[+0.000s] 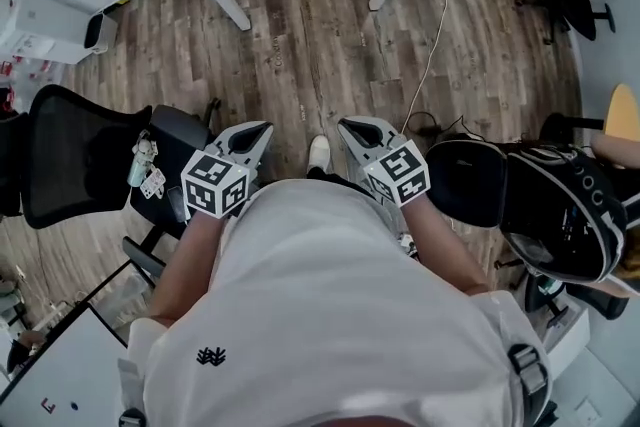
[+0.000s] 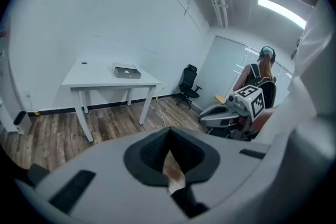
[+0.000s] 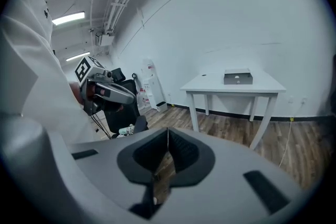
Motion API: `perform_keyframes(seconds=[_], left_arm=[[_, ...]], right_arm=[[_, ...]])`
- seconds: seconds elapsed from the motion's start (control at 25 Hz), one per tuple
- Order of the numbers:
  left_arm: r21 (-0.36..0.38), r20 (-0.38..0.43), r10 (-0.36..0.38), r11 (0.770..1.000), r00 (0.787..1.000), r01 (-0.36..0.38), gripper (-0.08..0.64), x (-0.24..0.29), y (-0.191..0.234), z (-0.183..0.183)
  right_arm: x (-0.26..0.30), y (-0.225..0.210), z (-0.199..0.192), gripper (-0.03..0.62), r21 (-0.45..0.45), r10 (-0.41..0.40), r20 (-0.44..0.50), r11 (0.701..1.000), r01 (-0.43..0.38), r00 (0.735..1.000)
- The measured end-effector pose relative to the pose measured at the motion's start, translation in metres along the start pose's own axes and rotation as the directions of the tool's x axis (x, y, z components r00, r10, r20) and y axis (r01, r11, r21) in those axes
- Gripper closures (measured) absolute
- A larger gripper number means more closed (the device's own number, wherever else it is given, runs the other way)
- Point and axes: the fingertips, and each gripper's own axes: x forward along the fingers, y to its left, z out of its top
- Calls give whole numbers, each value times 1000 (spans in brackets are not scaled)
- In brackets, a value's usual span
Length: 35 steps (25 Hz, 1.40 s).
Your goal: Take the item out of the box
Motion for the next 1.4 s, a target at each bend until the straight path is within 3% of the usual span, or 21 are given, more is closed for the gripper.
perform_keyframes(seconds=[0.24,0.48,0.8,1.12,1.4], left_arm=[[45,-26,1,999,1000,0,554,32,-1,30],[58,-59,-42,997,997,45,552,51,1,44],[67,-68,-117,990,991,121,552,115,23,86],[82,-43,-203,975,978,206,553,172,65,149],[80,-1,-176,981,984,176,552,161,136,173]], right_arm=[[-7,-34,1,581,30,-23,12,999,23,1000],[-11,-43,-1,581,100,-53,23,994,50,998],[-9,-102,20,581,134,-128,31,983,123,991],[27,-161,62,581,129,-179,-10,975,179,984],[84,-165,114,581,55,-180,-23,982,181,983]])
